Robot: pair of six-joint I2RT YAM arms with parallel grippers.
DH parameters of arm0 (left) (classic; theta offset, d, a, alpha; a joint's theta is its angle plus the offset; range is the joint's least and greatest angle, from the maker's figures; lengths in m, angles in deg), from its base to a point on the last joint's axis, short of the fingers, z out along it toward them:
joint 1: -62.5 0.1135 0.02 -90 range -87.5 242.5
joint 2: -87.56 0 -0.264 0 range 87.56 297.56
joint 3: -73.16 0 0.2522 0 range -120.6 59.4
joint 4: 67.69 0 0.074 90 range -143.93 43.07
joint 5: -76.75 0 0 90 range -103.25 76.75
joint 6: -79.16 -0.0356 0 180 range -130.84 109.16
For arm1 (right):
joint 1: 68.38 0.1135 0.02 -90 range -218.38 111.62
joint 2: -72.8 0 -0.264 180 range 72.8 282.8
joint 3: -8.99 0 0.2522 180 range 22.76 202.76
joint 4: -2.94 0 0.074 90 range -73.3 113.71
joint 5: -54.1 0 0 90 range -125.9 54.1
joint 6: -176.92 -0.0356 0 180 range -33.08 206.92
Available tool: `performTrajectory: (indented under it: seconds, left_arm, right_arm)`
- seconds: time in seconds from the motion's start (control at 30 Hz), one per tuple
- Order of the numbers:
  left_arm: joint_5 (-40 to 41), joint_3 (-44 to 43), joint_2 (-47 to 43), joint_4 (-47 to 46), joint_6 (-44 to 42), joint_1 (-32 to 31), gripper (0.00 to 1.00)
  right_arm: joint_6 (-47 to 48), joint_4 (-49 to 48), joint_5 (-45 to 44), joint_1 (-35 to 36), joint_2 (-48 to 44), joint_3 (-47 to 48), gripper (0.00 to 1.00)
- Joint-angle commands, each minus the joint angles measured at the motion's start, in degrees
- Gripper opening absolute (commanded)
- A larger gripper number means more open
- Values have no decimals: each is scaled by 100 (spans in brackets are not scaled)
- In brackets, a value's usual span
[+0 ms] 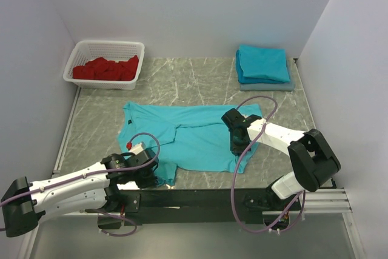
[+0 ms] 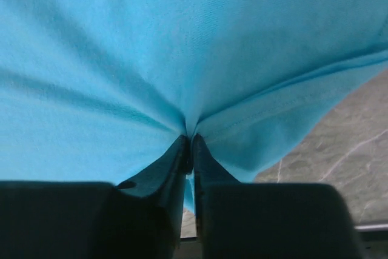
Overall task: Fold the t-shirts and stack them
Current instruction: Fold the tshirt
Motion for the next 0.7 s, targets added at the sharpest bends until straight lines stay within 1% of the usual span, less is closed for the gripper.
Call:
performTrajectory:
  seconds: [0.0,0.07,0.13,0.23,0.27,0.3,0.37,0.47,0.6,0.67]
  left_arm:
    - [237,-225,-110,-212,-65,-26,1]
    - [378,-269,-154,-186,-100,-17,1]
    - [483,-357,-189,-55,-109,-17,1]
    - [589,-410,-207,69,-57,-17,1]
    - [607,-419,-224,86,-56,-17,1]
    - [607,-419,-233,78,-56,-17,1]
    - [598,-401,-260,60,-39,-17,1]
    - [607,-383,-286,104,14,-17,1]
    - [668,-392,-374,262,119,-17,1]
    - [668,-366,-418,262,128,-17,1]
  right_arm:
    - [-201,325,-442,25,-17,113,11]
    - [-210,378,-486,8,-96,139,7]
    - [-219,457,-522,-10,-114,165,8]
    - [-201,475,-452,-10,-141,148,16]
    - [-114,423,-321,-19,-141,131,23]
    - [-52,361,-163,-19,-175,61,28]
    - [123,150,312,-1,-211,16,32]
    - [229,97,620,-10,-369,-72,33]
    - [151,456,244,-10,-431,-203,33]
    - [54,553,33,-10,-431,-239,38]
